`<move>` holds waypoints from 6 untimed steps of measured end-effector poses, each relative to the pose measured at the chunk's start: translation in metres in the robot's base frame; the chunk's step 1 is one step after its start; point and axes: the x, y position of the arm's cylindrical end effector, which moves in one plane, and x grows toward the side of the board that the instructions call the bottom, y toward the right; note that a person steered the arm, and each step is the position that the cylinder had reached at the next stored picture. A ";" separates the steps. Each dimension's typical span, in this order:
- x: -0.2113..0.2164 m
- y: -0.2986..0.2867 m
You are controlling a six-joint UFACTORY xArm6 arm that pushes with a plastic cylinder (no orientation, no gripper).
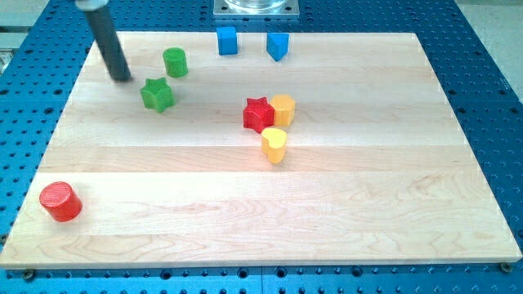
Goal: Push the blue blocks to the right
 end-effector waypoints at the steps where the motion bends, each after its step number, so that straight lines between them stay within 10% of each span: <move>1: -0.067 0.033; 4: -0.036 0.264; 6: -0.019 0.307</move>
